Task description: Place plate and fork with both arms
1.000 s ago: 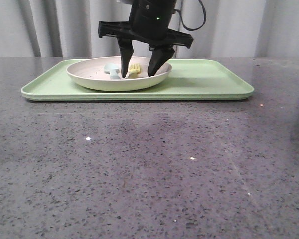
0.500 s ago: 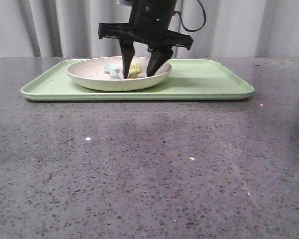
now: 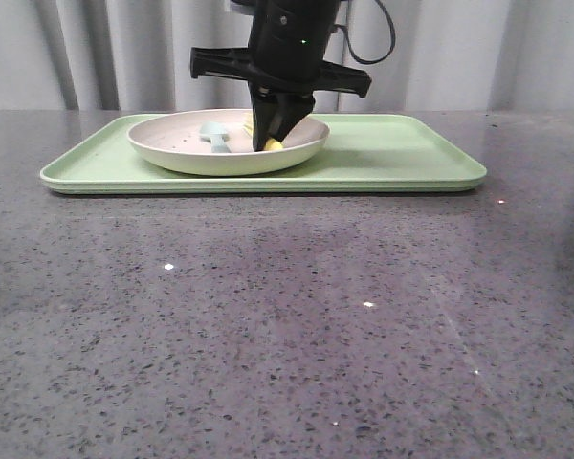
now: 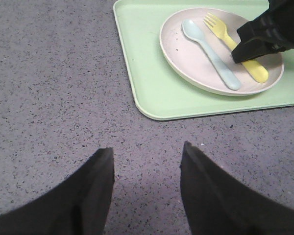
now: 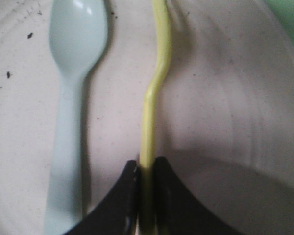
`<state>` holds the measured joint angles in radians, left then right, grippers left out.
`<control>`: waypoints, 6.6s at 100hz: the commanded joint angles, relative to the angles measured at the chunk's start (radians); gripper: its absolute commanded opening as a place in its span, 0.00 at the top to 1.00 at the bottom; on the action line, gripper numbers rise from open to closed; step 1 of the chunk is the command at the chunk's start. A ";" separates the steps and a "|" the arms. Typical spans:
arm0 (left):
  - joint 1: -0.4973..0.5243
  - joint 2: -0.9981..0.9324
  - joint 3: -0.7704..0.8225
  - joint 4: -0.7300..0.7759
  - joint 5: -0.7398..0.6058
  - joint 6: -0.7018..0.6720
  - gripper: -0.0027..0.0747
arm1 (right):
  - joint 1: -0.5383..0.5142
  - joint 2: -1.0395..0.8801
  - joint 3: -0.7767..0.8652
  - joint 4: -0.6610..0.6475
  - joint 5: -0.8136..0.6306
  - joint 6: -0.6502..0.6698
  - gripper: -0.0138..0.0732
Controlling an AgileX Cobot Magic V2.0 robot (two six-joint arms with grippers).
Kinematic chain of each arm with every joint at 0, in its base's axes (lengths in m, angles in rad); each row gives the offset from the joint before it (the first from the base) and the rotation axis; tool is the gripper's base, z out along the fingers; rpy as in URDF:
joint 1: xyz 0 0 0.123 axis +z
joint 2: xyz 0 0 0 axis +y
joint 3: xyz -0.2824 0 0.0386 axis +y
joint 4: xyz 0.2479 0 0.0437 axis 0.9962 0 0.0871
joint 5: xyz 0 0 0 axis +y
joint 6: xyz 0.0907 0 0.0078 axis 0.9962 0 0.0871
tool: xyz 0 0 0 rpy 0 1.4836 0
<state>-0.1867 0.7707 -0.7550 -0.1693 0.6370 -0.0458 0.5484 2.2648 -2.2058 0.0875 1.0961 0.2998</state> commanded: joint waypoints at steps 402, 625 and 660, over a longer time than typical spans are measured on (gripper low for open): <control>-0.006 -0.072 -0.029 0.032 -0.105 -0.012 0.61 | -0.142 -1.120 0.946 -0.167 -0.281 -0.011 0.52; -0.006 -0.479 0.279 0.090 -0.227 -0.012 0.99 | -0.142 -1.937 1.756 -0.246 -0.715 0.000 0.92; 0.025 -0.503 0.330 0.137 -0.285 -0.012 0.99 | -0.142 -1.937 1.756 -0.246 -0.715 0.000 0.92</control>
<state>-0.1821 0.2732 -0.4191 -0.0414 0.4768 -0.0474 0.4099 0.3232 -0.4249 -0.1386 0.4599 0.2994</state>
